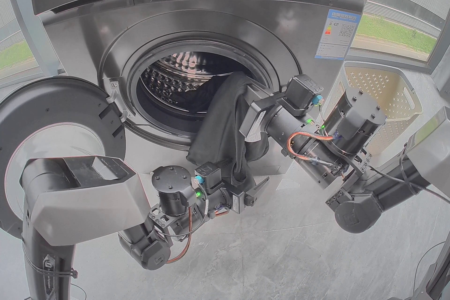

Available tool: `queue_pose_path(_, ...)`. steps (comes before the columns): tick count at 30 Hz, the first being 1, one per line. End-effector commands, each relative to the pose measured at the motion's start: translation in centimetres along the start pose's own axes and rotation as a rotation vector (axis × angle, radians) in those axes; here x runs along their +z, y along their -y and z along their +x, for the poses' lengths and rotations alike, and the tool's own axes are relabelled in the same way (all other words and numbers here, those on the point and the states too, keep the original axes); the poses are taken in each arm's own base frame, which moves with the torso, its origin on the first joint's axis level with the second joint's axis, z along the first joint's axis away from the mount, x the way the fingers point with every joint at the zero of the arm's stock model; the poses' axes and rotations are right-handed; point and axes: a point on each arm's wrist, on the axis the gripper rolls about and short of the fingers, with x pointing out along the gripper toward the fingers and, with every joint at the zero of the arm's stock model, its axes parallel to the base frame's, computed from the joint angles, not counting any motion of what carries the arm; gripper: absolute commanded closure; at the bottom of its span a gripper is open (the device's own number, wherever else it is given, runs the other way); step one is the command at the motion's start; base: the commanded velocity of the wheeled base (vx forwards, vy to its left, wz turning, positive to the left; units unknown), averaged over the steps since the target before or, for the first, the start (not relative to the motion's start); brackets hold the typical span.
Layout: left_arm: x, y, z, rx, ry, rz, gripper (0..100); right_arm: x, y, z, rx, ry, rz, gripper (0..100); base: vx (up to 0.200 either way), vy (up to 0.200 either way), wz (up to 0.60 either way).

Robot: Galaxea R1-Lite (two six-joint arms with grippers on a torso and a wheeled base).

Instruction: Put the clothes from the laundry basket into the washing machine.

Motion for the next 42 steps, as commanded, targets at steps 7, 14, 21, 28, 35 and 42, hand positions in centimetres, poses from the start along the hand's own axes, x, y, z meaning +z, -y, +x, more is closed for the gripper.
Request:
queue_pose_path(7, -0.7, -0.9, 1.1, 0.091, 0.018, 0.001, 100, 0.0, 0.1, -0.1, -0.001, -0.001, 0.000, 100, 0.000, 0.000, 0.00)
queue_pose_path(14, 1.9, -1.7, -0.2, 0.147, 0.062, 0.006, 100, 0.6, 0.6, -0.8, -0.014, -0.004, -0.001, 100, 0.000, 0.000, 0.00)
queue_pose_path(21, 5.9, -1.3, -5.6, 0.160, 0.073, 0.014, 100, 0.7, 1.4, -2.9, -0.035, -0.052, -0.008, 100, 0.000, 0.000, 0.00)
queue_pose_path(28, 9.9, -2.5, -11.7, 0.229, 0.146, 0.018, 100, 1.2, 1.3, -6.3, -0.040, -0.119, 0.004, 100, 0.000, 0.000, 0.00)
queue_pose_path(35, 11.2, -5.0, -12.7, 0.303, 0.194, 0.049, 100, 2.0, 1.5, -8.0, -0.050, -0.136, 0.001, 100, 0.000, 0.000, 0.00)
queue_pose_path(42, 12.6, -5.0, -12.9, 0.298, 0.250, 0.071, 100, 2.5, 1.6, -8.0, -0.050, -0.116, 0.002, 100, 0.000, 0.000, 0.00)
